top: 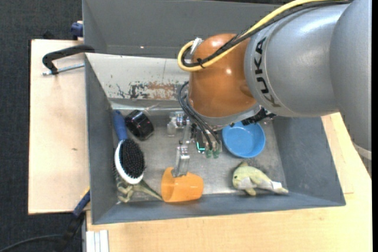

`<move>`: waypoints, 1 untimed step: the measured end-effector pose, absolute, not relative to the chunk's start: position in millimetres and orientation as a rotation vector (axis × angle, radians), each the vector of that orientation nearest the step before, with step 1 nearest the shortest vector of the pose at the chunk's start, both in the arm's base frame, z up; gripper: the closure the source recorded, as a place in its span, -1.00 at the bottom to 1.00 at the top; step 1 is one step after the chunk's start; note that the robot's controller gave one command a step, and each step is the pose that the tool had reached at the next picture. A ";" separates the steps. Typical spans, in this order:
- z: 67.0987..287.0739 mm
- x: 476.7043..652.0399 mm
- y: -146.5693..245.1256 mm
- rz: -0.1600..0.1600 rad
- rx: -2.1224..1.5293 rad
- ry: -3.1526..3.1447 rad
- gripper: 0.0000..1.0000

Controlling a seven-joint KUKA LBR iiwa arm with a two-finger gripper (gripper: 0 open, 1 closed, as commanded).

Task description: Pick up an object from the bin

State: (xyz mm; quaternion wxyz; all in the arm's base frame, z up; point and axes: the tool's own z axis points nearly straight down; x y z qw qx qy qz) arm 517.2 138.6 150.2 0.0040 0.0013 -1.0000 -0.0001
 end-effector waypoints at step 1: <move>211.0 503.2 183.5 -0.008 0.167 -3.147 -1.00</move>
Offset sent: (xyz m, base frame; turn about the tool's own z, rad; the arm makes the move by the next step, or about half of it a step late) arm -0.0152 0.0413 0.0573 -0.0982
